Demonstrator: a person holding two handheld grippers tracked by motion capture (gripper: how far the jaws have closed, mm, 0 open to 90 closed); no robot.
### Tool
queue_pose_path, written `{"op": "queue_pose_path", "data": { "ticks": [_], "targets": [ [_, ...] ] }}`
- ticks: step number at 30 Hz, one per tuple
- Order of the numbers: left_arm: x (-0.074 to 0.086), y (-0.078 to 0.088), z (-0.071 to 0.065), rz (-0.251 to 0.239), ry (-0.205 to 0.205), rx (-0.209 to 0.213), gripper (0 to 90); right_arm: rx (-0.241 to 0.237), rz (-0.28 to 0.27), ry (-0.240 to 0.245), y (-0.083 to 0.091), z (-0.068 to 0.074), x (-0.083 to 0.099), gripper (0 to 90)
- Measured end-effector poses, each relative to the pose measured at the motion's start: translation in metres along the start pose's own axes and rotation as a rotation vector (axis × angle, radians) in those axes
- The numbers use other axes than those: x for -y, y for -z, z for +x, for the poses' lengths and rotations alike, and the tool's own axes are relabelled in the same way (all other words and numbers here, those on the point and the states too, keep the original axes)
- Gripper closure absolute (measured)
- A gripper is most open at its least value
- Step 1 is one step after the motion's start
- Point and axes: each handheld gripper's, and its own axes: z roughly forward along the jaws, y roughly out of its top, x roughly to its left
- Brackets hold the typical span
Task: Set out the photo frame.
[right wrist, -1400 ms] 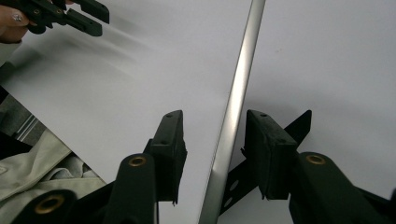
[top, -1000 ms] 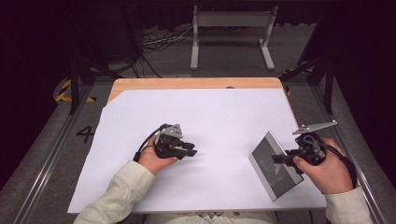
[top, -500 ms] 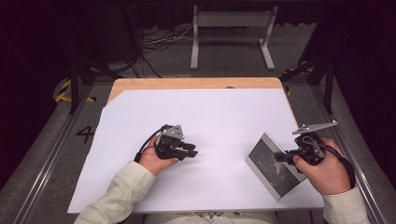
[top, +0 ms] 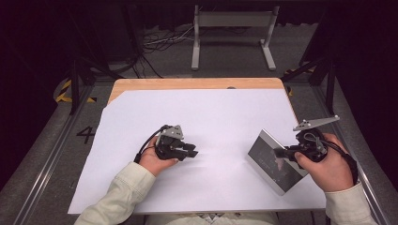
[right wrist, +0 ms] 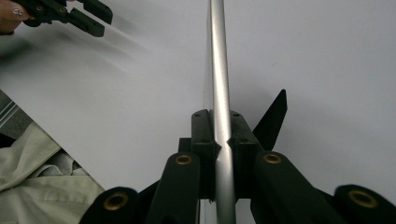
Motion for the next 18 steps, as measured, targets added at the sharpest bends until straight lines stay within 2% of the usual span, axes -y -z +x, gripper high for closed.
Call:
{"op": "queue_pose_path", "data": {
  "ticks": [2,3,8,14,15,17,18],
  "targets": [
    [0.001,0.001,0.000,0.003,0.008,-0.011,68.0,-0.016,0.000,0.020,0.000,0.000,-0.005,83.9],
    [0.002,0.001,0.001,0.002,0.018,-0.031,66.9,-0.023,0.001,0.032,-0.001,0.000,-0.007,83.9],
    [0.006,0.006,0.004,0.000,0.055,-0.062,65.6,-0.029,0.008,0.074,-0.002,0.001,-0.019,83.9],
    [0.010,0.013,0.007,-0.015,0.102,-0.069,62.4,-0.034,0.002,0.105,-0.003,0.000,-0.030,83.9],
    [0.011,0.014,0.007,-0.018,0.113,-0.072,61.3,-0.037,0.000,0.127,-0.004,0.000,-0.035,83.9],
    [0.014,0.017,0.008,-0.025,0.122,-0.079,60.9,-0.042,0.002,0.133,-0.004,0.000,-0.037,83.9],
    [0.016,0.019,0.008,-0.026,0.130,-0.087,60.6,-0.051,-0.002,0.155,-0.006,-0.001,-0.042,83.9]
  ]
}}
